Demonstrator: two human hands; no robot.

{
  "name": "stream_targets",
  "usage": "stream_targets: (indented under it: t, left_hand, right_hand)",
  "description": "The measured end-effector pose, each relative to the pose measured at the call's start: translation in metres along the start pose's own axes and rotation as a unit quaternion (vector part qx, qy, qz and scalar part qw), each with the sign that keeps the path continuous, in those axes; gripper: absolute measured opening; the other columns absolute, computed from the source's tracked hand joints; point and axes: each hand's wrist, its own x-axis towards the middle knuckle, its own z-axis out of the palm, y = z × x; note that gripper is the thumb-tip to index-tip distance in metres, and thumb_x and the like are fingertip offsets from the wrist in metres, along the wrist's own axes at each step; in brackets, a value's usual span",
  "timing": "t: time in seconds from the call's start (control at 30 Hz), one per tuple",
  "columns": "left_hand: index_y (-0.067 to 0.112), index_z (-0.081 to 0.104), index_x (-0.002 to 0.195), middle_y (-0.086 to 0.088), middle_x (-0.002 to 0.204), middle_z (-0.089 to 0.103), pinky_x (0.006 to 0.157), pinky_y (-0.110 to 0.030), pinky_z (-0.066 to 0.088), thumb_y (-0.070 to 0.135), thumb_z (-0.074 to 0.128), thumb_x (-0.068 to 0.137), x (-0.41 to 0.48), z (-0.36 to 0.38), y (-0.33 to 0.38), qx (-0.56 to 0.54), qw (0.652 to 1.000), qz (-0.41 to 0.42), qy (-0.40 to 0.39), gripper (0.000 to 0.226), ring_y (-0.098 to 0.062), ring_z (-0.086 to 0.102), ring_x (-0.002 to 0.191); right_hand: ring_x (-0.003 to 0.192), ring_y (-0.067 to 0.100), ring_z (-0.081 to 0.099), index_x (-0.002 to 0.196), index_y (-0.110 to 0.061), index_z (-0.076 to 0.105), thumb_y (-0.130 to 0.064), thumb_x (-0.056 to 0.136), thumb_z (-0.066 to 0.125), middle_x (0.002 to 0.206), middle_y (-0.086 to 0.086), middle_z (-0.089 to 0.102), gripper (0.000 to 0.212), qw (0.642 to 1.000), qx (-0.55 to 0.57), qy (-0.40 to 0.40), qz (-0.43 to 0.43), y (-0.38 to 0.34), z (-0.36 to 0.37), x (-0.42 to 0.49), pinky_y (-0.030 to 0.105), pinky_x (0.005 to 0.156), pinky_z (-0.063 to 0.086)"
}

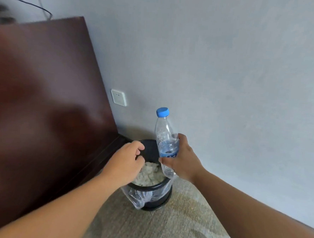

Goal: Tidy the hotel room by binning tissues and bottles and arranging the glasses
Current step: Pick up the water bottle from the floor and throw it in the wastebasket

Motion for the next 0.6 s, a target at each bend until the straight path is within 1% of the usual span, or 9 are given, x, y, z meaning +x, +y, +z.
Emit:
stream_targets:
  t: [0.1,0.2,0.3,0.4,0.43,0.5,0.57,0.6]
  left_hand:
    - [0.023,0.055,0.118,0.006,0.105,0.055,0.078,-0.023,0.036,0.018,0.051,0.088,0.010,-0.026,-0.012,0.002,1.000,-0.009,0.022,0.030,-0.010,0.054,0.093]
    - [0.022,0.055,0.118,0.006,0.105,0.054,0.078,-0.022,0.036,0.017,0.050,0.089,0.017,-0.038,-0.024,-0.003,0.999,-0.011,0.033,0.030,-0.009,0.053,0.093]
    - [0.023,0.054,0.119,0.007,0.105,0.054,0.080,-0.024,0.039,0.018,0.050,0.090,0.022,-0.037,-0.037,-0.002,1.000,-0.012,0.027,0.030,-0.009,0.053,0.094]
    - [0.023,0.054,0.119,0.006,0.107,0.054,0.086,-0.031,0.046,0.019,0.049,0.090,0.027,-0.024,-0.055,0.000,1.000,-0.017,0.010,0.030,-0.011,0.054,0.097]
    - [0.023,0.054,0.119,0.006,0.107,0.054,0.087,-0.032,0.046,0.020,0.049,0.090,0.028,-0.019,-0.062,0.002,1.000,-0.017,0.002,0.030,-0.011,0.054,0.098]
    - [0.024,0.053,0.119,0.006,0.108,0.053,0.088,-0.034,0.047,0.020,0.048,0.090,0.032,-0.009,-0.073,0.005,1.000,-0.018,-0.019,0.030,-0.011,0.054,0.100]
    - [0.024,0.053,0.119,0.006,0.107,0.052,0.088,-0.035,0.047,0.020,0.049,0.089,0.035,0.000,-0.083,0.003,0.999,-0.023,-0.038,0.030,-0.012,0.054,0.100]
    - [0.024,0.053,0.118,0.007,0.106,0.052,0.088,-0.035,0.047,0.020,0.049,0.089,0.037,0.004,-0.087,0.002,0.999,-0.023,-0.047,0.030,-0.013,0.054,0.099]
  right_hand:
    - [0.100,0.017,0.055,0.128,-0.027,0.029,-0.033,0.069,0.081,0.118,-0.002,0.048,0.079,1.000,0.007,0.008,-0.020,-0.018,0.015,0.013,0.031,0.083,0.047]
    - [0.099,0.014,0.051,0.128,-0.028,0.030,-0.033,0.068,0.081,0.117,-0.003,0.041,0.079,0.999,-0.003,0.021,-0.027,-0.024,0.028,0.024,0.028,0.082,0.042]
    - [0.098,0.015,0.052,0.127,-0.029,0.030,-0.031,0.068,0.080,0.118,-0.003,0.042,0.077,1.000,-0.012,0.013,-0.015,-0.018,0.042,0.035,0.029,0.080,0.042]
    - [0.098,0.016,0.052,0.125,-0.029,0.031,-0.030,0.068,0.079,0.118,-0.003,0.045,0.075,1.000,-0.024,0.005,0.008,-0.001,0.063,0.044,0.029,0.078,0.041]
    - [0.100,0.018,0.052,0.126,-0.029,0.031,-0.029,0.067,0.079,0.118,-0.003,0.044,0.076,0.999,-0.034,0.005,0.014,0.005,0.071,0.044,0.030,0.079,0.041]
    - [0.111,0.021,0.049,0.134,-0.030,0.026,-0.026,0.067,0.078,0.123,-0.002,0.040,0.085,0.998,-0.053,-0.005,0.032,0.018,0.084,0.042,0.033,0.087,0.044]
    - [0.121,0.025,0.044,0.146,-0.035,0.013,-0.023,0.067,0.075,0.137,0.002,0.031,0.101,0.996,-0.062,-0.031,0.063,0.030,0.094,0.036,0.043,0.098,0.045]
    - [0.123,0.026,0.041,0.148,-0.038,0.007,-0.023,0.068,0.073,0.141,0.000,0.027,0.104,0.994,-0.068,-0.039,0.071,0.033,0.097,0.032,0.046,0.099,0.045]
